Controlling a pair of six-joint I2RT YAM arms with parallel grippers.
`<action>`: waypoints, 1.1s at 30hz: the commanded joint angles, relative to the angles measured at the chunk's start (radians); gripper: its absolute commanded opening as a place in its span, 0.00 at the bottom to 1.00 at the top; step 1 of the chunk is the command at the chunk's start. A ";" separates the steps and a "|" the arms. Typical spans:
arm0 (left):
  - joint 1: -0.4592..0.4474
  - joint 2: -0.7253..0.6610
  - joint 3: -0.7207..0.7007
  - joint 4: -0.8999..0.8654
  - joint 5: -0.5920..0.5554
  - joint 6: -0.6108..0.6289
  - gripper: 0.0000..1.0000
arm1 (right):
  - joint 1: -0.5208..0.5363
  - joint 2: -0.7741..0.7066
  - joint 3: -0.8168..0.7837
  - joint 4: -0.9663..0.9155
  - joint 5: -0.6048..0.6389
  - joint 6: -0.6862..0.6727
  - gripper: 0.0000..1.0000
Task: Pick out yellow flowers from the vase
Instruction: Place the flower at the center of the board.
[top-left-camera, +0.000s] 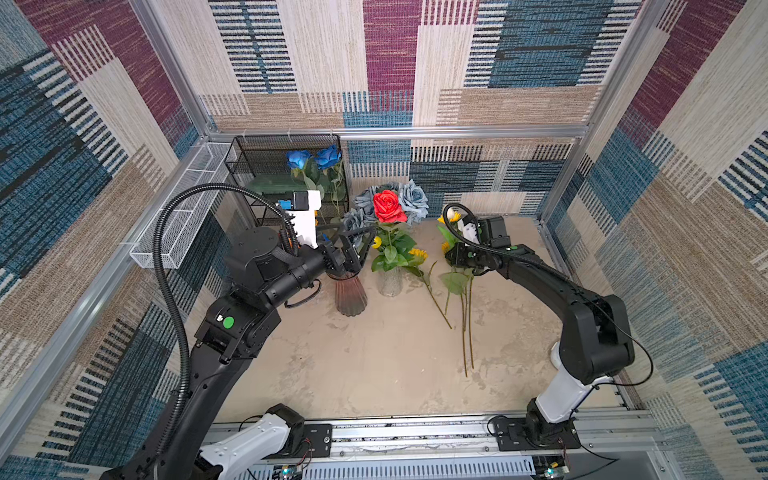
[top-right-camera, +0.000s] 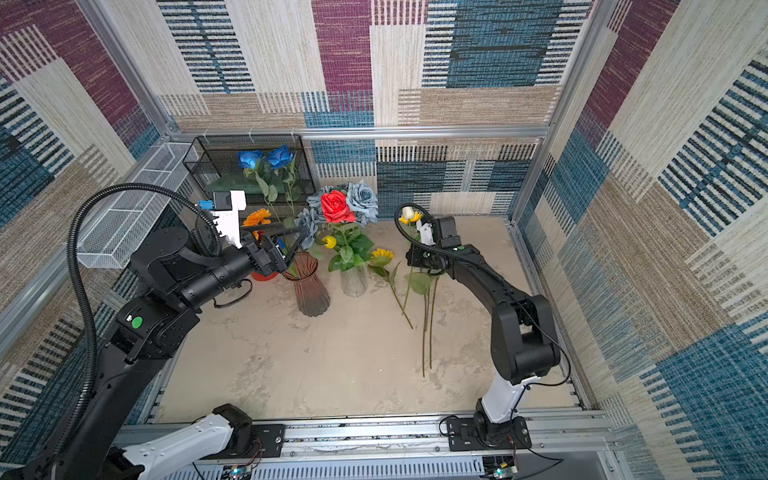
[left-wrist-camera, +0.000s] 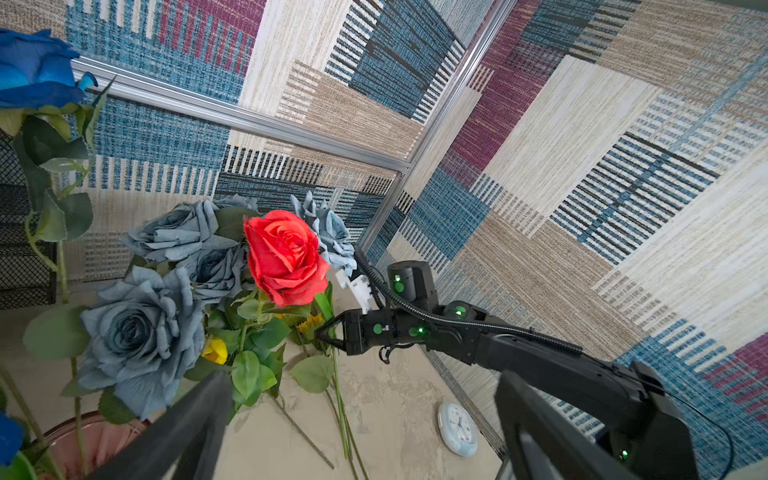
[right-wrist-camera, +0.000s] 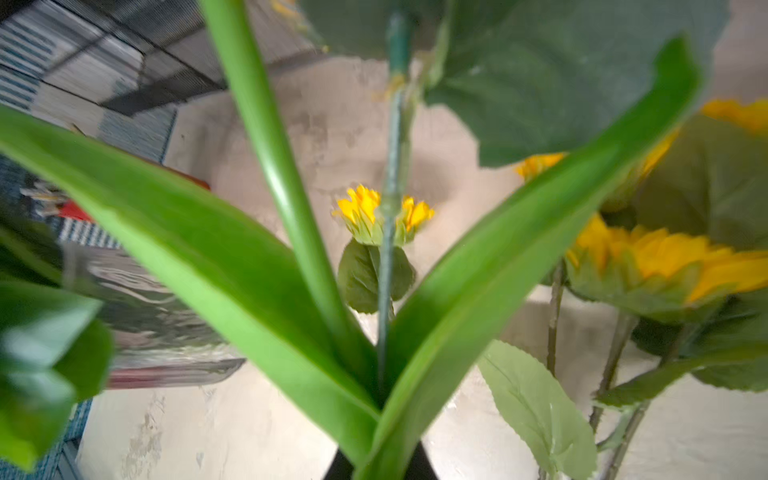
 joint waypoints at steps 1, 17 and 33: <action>0.006 -0.004 0.006 -0.008 -0.017 0.032 0.99 | 0.006 0.055 0.037 -0.071 -0.012 -0.031 0.00; 0.059 -0.021 -0.045 0.007 -0.020 -0.002 0.99 | 0.020 0.235 0.128 -0.140 0.096 -0.059 0.31; 0.100 -0.019 -0.074 0.024 0.002 -0.034 0.99 | 0.023 0.044 0.075 -0.077 0.047 -0.018 0.52</action>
